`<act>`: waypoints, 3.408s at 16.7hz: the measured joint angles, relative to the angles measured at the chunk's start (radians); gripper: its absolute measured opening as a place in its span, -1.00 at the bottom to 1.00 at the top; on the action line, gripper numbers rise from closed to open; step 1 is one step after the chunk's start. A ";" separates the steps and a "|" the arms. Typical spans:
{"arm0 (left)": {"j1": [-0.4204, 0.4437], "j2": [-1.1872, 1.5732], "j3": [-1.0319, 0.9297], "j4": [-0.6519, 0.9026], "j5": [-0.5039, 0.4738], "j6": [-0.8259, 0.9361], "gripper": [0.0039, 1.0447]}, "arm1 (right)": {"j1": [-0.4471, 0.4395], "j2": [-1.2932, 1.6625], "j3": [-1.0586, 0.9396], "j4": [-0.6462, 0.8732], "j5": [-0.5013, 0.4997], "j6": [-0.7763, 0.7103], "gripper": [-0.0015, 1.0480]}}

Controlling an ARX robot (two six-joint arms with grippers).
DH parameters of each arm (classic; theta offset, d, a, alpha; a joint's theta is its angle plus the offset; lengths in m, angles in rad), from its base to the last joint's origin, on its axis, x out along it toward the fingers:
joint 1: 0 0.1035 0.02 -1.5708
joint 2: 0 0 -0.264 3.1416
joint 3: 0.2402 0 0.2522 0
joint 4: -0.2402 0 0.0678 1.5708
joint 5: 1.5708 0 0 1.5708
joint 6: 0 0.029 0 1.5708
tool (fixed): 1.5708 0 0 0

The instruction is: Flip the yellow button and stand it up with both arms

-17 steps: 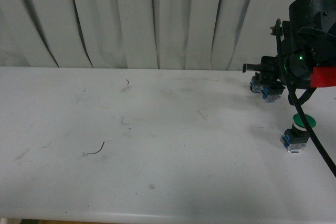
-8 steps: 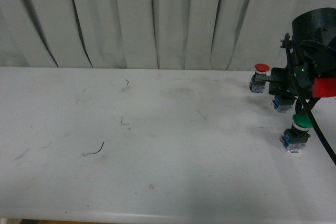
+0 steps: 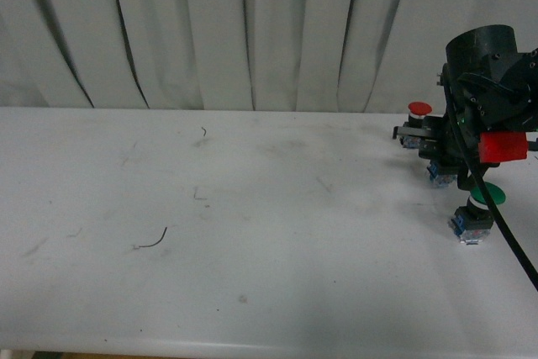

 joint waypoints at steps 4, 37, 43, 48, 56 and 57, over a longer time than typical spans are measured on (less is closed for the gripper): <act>0.000 0.000 0.000 0.000 0.000 0.000 0.88 | 0.000 0.000 0.003 0.003 -0.002 0.016 -0.41; 0.000 0.000 0.000 0.000 0.000 0.000 0.88 | -0.116 -0.705 -0.600 0.510 -0.412 0.042 0.87; 0.000 0.000 0.000 0.000 0.000 0.000 0.88 | -0.112 -1.698 -1.258 0.316 -0.312 -0.240 -0.64; 0.000 0.000 0.000 0.000 0.000 0.000 0.88 | -0.112 -1.840 -1.458 0.341 -0.312 -0.251 -0.96; 0.000 0.000 0.000 0.000 0.000 0.000 0.88 | -0.112 -2.055 -1.595 0.251 -0.312 -0.251 -0.96; 0.000 0.000 0.000 0.000 0.000 0.000 0.88 | -0.112 -2.082 -1.604 0.235 -0.312 -0.251 -0.96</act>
